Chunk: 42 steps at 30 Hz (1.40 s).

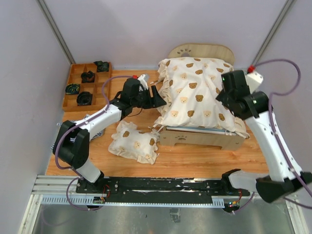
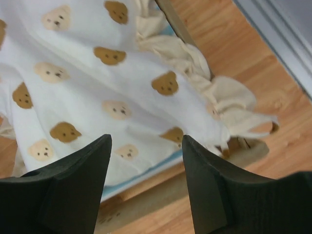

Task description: Set up the pet bed

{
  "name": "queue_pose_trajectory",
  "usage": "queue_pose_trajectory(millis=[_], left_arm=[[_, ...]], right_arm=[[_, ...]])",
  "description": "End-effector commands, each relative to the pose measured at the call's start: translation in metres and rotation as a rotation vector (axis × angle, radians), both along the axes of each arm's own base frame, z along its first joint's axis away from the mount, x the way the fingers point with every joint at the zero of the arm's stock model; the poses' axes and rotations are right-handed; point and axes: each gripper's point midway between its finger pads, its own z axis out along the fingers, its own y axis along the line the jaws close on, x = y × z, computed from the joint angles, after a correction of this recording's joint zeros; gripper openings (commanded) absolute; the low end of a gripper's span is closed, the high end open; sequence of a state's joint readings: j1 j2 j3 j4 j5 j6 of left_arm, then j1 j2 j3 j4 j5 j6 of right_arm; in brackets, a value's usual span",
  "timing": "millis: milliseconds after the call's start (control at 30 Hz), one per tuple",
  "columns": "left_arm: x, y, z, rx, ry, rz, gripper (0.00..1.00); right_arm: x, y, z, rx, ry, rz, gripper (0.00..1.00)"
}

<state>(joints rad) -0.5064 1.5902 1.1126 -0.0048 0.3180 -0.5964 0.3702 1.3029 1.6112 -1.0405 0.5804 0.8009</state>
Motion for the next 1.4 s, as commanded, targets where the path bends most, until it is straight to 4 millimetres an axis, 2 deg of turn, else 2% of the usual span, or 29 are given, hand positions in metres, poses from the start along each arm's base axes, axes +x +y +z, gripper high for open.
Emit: queue_pose_trajectory(millis=[0,67,167,367,500,633,767,800,833,900,1067,1233,1367], left_arm=[[-0.002,-0.018,0.0,-0.086,0.005,-0.07,0.69],[-0.005,-0.023,-0.005,-0.112,0.028,-0.091,0.68],[-0.008,-0.025,-0.018,-0.122,0.064,-0.095,0.61],[-0.006,-0.01,-0.049,-0.023,0.107,-0.032,0.5],[-0.013,-0.014,-0.042,-0.066,0.115,-0.05,0.45],[-0.022,-0.023,-0.021,-0.166,0.105,-0.094,0.46],[-0.027,-0.029,-0.021,-0.202,0.124,-0.12,0.5],[-0.028,-0.03,-0.022,-0.21,0.134,-0.128,0.51],[-0.03,-0.03,-0.021,-0.215,0.139,-0.134,0.53],[-0.032,-0.029,-0.017,-0.217,0.13,-0.138,0.59],[-0.029,-0.008,0.008,-0.13,0.054,-0.047,0.75],[-0.022,0.033,0.029,0.041,-0.036,0.111,0.8],[-0.019,0.068,0.047,0.157,-0.094,0.221,0.81]], right_arm=[[-0.063,-0.013,-0.038,0.24,0.021,-0.27,0.61],[-0.079,-0.012,-0.055,0.307,0.026,-0.306,0.61],[-0.094,-0.008,-0.08,0.365,0.066,-0.335,0.6],[-0.113,0.016,-0.127,0.458,0.245,-0.342,0.59],[-0.114,0.033,-0.15,0.516,0.327,-0.338,0.57],[-0.117,0.036,-0.168,0.525,0.379,-0.385,0.57],[-0.111,0.036,-0.182,0.511,0.374,-0.392,0.53],[-0.108,0.035,-0.184,0.496,0.369,-0.384,0.5],[-0.105,0.032,-0.185,0.473,0.363,-0.366,0.42],[-0.102,0.028,-0.187,0.428,0.362,-0.338,0.2],[-0.11,0.017,-0.191,0.34,0.396,-0.3,0.02],[-0.113,-0.001,-0.19,0.22,0.374,-0.231,0.0],[-0.096,-0.006,-0.18,0.165,0.291,-0.148,0.0]])
